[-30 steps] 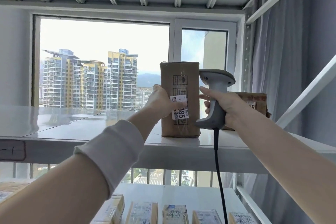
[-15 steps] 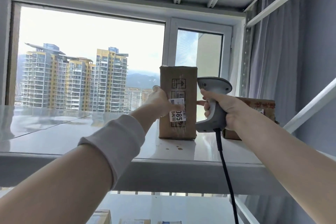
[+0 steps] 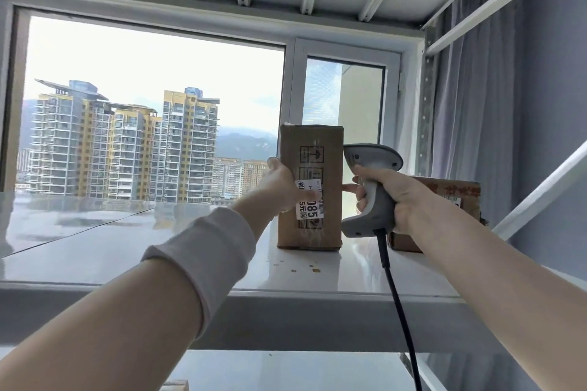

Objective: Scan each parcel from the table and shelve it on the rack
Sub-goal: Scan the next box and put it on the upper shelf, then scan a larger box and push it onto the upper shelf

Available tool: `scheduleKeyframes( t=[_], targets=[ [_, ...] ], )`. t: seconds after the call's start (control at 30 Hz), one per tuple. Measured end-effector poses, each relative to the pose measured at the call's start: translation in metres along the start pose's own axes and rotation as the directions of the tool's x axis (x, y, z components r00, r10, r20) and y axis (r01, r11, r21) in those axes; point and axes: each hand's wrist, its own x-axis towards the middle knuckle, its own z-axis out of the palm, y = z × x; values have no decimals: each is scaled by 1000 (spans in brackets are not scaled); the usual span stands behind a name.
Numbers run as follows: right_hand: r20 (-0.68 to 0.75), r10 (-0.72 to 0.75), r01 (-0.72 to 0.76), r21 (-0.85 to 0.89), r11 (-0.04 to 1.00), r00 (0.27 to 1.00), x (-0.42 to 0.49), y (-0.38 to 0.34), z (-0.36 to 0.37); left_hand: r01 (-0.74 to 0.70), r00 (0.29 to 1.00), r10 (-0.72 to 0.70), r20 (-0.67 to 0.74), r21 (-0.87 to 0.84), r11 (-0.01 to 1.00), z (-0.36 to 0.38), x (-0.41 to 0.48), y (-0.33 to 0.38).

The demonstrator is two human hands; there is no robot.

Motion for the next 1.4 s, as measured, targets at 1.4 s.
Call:
scheduleKeyframes(
  t=[1.4],
  targets=[
    [-816, -60, -16, -85, 996, 575, -662, 62, -275, 293, 545, 369, 753, -583, 758, 300, -586, 154]
  ],
)
